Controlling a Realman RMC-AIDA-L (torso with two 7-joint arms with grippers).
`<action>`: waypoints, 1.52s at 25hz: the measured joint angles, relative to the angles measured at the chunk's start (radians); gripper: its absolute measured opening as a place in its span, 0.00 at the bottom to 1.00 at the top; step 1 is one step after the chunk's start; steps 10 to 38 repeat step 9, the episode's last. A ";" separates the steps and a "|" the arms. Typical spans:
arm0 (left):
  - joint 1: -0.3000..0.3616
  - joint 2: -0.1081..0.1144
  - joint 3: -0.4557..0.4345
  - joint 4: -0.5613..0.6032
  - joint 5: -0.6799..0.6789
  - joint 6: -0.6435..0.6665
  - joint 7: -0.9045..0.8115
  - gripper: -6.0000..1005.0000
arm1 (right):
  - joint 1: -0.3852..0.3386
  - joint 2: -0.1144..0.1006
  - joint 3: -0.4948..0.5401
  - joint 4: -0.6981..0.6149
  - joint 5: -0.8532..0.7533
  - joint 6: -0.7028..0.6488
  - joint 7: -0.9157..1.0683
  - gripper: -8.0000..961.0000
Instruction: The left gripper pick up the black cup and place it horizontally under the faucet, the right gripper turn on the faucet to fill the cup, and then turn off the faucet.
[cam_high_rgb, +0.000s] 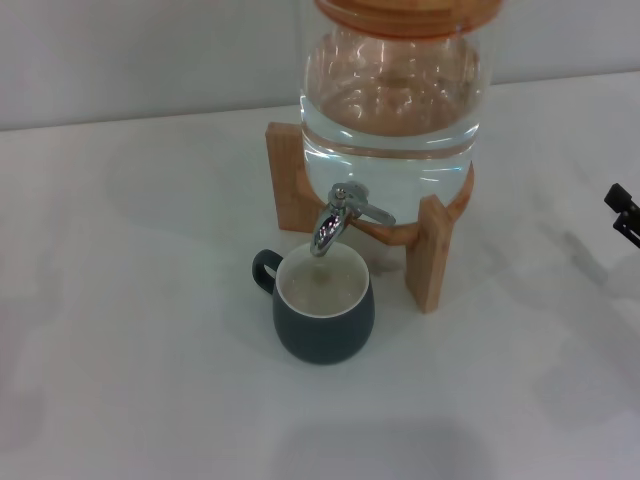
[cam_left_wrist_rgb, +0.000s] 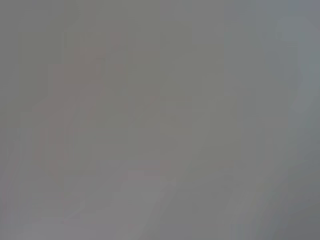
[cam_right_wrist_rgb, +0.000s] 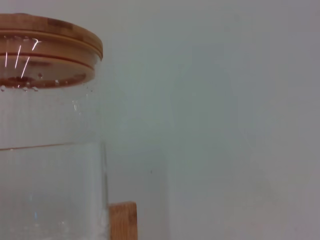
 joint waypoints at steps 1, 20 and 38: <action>0.000 0.002 -0.001 0.000 -0.001 -0.001 -0.012 0.48 | 0.000 0.000 0.000 0.003 0.001 0.000 -0.003 0.81; 0.001 -0.004 -0.002 -0.010 -0.024 0.007 0.009 0.48 | 0.006 0.000 0.021 0.014 0.014 0.017 -0.011 0.81; 0.001 -0.004 -0.002 -0.010 -0.024 0.007 0.009 0.48 | 0.006 0.000 0.021 0.014 0.014 0.017 -0.011 0.81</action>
